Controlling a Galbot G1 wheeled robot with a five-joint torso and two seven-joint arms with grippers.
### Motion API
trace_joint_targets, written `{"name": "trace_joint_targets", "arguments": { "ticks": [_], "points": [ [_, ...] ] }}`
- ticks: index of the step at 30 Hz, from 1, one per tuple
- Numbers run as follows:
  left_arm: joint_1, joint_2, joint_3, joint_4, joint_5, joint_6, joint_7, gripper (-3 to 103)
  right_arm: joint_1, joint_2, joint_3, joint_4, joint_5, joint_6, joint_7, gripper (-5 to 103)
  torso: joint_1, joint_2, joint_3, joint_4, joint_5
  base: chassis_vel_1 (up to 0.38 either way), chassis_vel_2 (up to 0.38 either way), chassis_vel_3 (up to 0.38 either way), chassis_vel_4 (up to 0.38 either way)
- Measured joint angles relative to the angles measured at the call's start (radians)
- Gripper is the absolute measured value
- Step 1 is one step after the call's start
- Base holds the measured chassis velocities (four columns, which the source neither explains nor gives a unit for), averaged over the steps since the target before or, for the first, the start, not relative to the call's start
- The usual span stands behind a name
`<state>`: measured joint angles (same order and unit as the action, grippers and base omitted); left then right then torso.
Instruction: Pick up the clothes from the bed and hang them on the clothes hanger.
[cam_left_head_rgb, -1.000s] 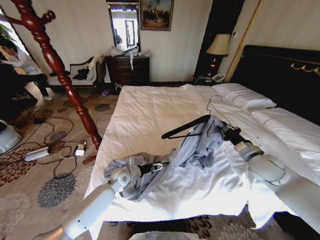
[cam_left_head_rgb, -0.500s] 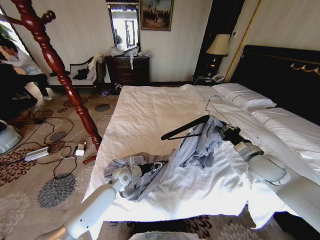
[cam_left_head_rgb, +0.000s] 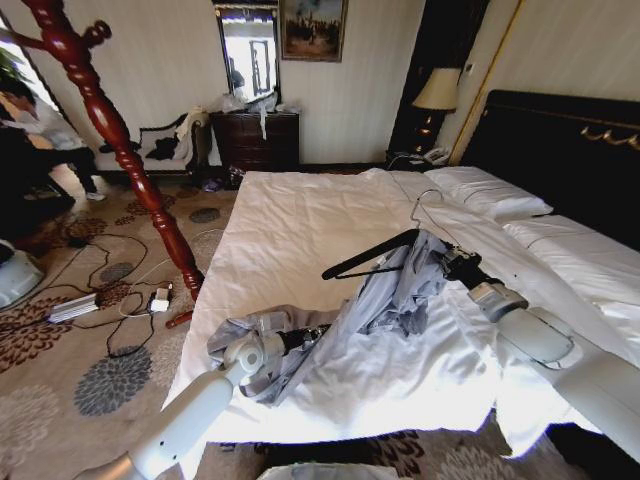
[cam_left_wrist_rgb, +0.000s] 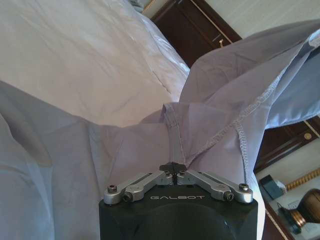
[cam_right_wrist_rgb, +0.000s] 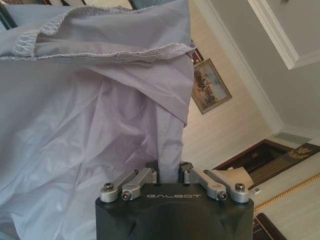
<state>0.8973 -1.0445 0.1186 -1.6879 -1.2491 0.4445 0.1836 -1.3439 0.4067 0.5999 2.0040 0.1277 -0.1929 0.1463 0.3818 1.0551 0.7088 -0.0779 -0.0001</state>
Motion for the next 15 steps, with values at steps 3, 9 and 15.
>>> {"name": "trace_joint_targets", "arguments": {
  "ticks": [3,9,15],
  "points": [
    [0.005,0.0,-0.009,-0.011,-0.005,-0.005,-0.011,0,-0.001,0.002,0.0,0.0,-0.001,0.0,0.0,18,0.0,0.0,0.0,0.0,0.0,0.0,0.0,0.0,0.0],
    [0.028,0.02,-0.046,-0.079,-0.004,-0.039,-0.025,0,-0.002,0.006,0.001,0.001,-0.003,0.001,0.0,18,0.0,0.0,0.0,0.0,0.0,0.0,0.0,0.0,0.0],
    [0.064,0.068,-0.112,-0.188,-0.021,-0.059,-0.039,0,-0.002,0.01,0.002,-0.001,-0.003,0.001,0.001,18,0.0,0.0,0.0,0.0,0.0,0.0,0.0,0.0,0.0]
  ]
}}
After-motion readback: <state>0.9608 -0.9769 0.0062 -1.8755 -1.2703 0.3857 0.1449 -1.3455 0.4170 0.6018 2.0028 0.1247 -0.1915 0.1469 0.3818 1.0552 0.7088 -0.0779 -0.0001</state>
